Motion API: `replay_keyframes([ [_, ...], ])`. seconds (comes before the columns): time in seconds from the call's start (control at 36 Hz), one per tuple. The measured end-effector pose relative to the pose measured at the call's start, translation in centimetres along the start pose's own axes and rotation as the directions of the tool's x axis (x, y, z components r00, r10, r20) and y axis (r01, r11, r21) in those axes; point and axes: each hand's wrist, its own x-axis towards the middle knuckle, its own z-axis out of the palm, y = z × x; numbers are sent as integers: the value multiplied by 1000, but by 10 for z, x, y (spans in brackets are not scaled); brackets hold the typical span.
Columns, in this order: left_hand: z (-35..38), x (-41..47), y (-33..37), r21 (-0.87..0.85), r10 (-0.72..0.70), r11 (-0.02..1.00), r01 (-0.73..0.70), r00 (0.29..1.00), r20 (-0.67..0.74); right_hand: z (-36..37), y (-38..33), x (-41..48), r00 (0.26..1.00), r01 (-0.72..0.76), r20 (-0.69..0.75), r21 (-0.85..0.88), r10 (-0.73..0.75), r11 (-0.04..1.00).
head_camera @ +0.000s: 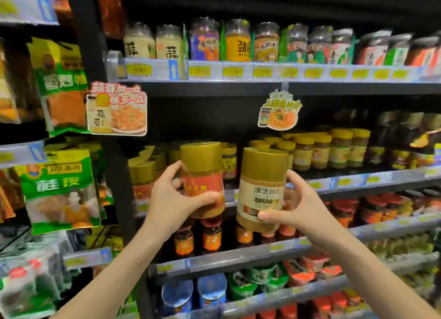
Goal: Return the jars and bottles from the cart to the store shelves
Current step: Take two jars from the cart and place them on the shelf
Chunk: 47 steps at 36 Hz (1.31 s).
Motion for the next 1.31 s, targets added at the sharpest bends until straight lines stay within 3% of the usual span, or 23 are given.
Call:
replay_keyframes([
  [0.42,-2,79,-47,113,28,993,-18,996,-84,3,34,106,998,38,41,-1,-38,999],
  [0.69,-8,91,-73,247,-70,963,105,987,-146,10,53,145,993,-13,118,-1,13,1000],
  [0.97,-8,81,-88,385,-115,906,178,977,-180,18,60,170,974,-53,221,45,42,998],
  [1.14,0,78,-90,446,-110,874,195,972,-209,20,68,184,965,-88,248,-10,88,996],
  [1.31,3,84,-97,595,-133,772,222,973,-189,23,70,191,958,-75,276,-23,79,997],
])
